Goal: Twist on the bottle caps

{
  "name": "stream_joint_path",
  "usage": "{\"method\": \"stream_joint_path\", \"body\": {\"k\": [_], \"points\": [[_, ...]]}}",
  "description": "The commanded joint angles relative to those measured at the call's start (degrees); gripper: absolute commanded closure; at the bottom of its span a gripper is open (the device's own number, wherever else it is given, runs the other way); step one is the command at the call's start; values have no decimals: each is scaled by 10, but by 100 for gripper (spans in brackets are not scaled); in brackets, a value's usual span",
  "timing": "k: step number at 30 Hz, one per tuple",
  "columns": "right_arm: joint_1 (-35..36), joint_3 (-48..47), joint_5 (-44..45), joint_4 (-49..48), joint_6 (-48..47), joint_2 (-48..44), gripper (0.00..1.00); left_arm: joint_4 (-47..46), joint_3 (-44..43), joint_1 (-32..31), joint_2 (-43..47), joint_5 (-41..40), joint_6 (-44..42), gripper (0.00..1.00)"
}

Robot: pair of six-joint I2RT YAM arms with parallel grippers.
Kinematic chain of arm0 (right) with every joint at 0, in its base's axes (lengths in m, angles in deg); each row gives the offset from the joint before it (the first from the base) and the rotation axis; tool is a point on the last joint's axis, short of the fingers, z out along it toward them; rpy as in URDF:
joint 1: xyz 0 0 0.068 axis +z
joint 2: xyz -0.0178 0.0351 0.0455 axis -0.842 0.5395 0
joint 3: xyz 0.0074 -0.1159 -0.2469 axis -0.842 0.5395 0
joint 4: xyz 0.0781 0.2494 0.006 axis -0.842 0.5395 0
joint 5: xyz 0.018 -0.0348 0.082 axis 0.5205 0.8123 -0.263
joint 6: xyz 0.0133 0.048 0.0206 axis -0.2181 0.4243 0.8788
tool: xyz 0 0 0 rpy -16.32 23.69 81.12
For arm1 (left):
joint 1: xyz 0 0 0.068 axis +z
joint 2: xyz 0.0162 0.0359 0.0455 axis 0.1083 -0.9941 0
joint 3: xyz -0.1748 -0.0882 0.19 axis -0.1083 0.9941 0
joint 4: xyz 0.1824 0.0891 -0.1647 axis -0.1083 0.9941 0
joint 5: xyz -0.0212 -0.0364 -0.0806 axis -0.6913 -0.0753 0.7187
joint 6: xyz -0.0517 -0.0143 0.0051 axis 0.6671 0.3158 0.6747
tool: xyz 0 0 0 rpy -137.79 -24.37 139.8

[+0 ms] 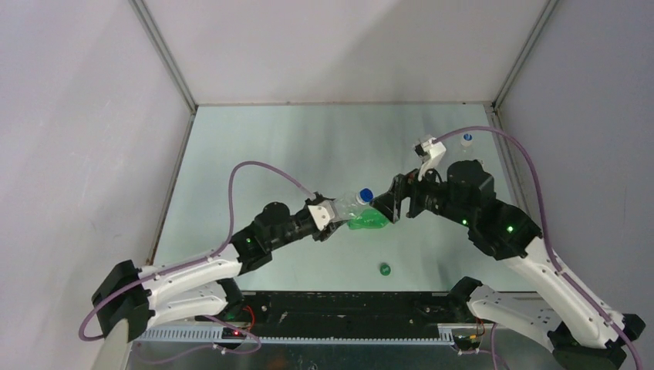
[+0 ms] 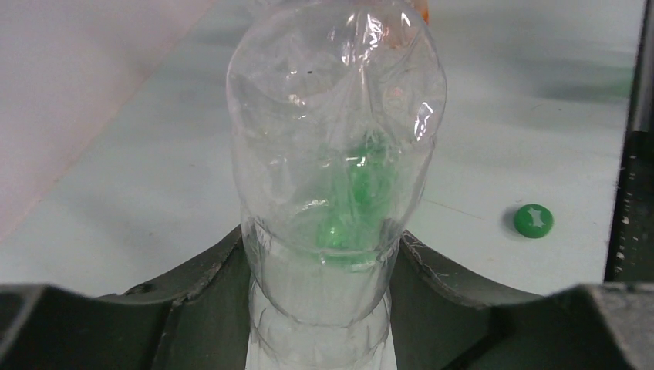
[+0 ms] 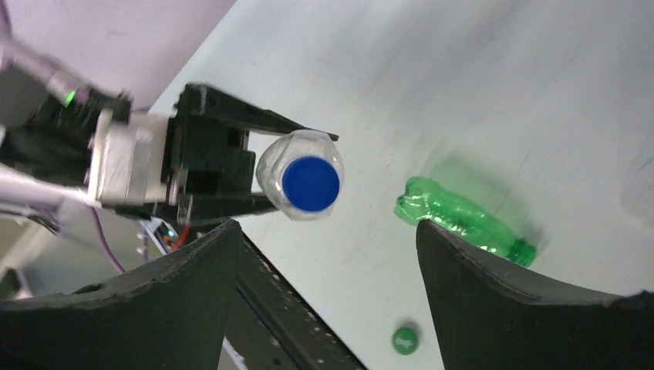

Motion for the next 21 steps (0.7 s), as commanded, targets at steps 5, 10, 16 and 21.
{"method": "stream_joint_path", "body": {"k": [5,10,16,21], "points": [[-11,-3,-233,32,-383,-47,16,90,-31,83,18,285,50,100],[-11,-3,-308,72,-542,-63,17,198,-87,94,11,385,7,100],[-11,-3,-355,73,-581,-51,25,280,-131,94,-10,430,-30,100],[-11,-3,-364,64,-590,-40,32,302,-147,94,-20,440,-40,100]]}}
